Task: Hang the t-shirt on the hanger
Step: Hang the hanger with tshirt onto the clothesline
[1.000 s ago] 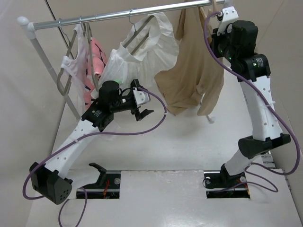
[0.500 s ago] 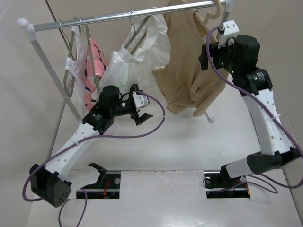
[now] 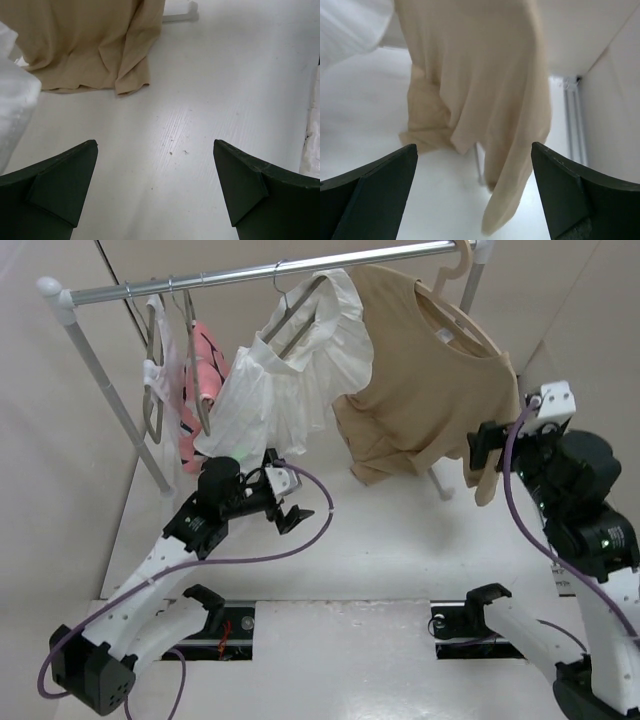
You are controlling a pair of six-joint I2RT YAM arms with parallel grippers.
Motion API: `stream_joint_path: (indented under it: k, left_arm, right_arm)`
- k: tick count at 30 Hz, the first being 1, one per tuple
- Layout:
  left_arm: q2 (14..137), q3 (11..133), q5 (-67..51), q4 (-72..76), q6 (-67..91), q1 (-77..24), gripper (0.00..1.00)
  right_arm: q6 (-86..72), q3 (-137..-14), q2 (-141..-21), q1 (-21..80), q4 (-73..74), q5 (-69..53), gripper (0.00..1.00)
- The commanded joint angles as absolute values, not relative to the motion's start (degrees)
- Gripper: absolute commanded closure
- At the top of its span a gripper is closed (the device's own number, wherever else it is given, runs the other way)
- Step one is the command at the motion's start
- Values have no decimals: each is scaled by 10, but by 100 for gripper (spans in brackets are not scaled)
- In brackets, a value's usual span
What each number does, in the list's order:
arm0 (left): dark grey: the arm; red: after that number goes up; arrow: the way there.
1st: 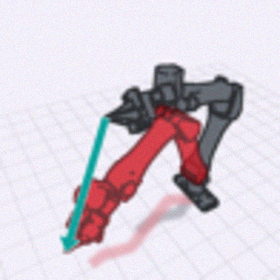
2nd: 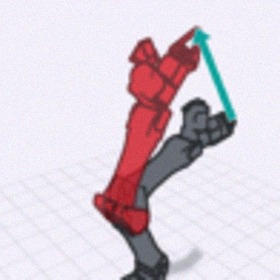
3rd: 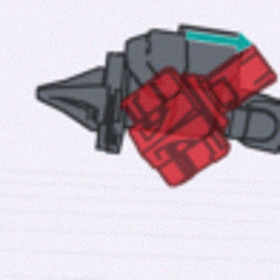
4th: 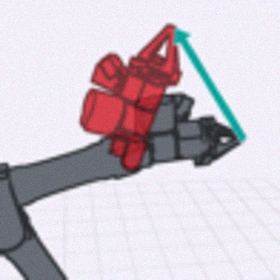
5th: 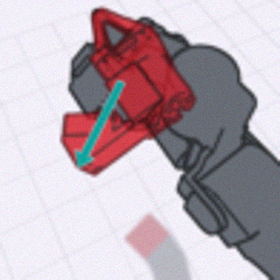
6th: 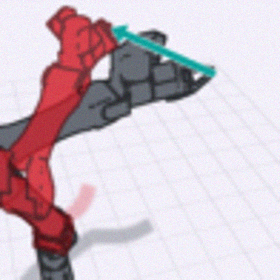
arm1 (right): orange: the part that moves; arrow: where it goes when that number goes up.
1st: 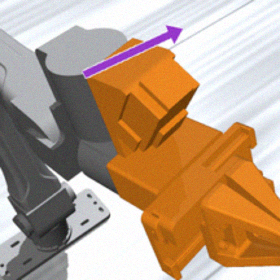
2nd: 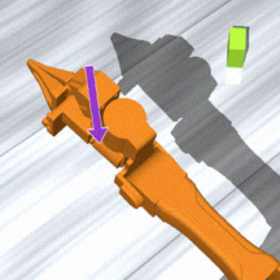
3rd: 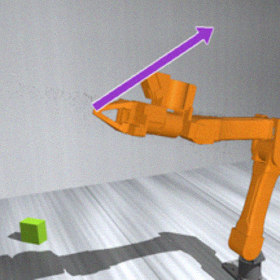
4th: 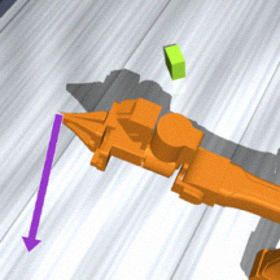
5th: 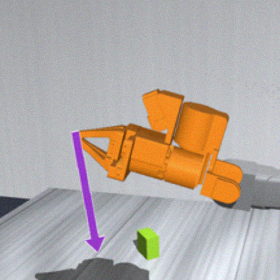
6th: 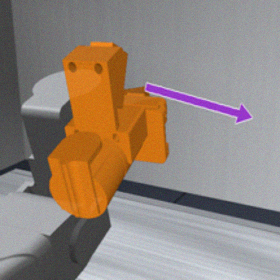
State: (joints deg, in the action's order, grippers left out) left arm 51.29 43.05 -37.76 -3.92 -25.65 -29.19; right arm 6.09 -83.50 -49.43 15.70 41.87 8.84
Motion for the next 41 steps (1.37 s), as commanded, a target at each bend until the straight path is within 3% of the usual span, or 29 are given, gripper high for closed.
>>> stream_joint_path:
  k: [1,8,14,28,41]
  left_arm:
    - [456,371,-343,3,-253,-294,0]
    - [380,287,-171,33,-236,-294,0]
    - [359,262,-136,13,-185,-294,0]
    - [316,208,-176,54,-160,-236,0]
    - [288,189,-193,76,-167,-186,0]
  right_arm:
    - [-26,-711,-429,154,460,111,0]
    - [-205,-421,-188,154,462,126,0]
    - [-246,-341,-68,154,489,97,0]
    - [-233,-334,-167,154,511,86,0]
    - [-228,-329,-115,154,512,76,0]
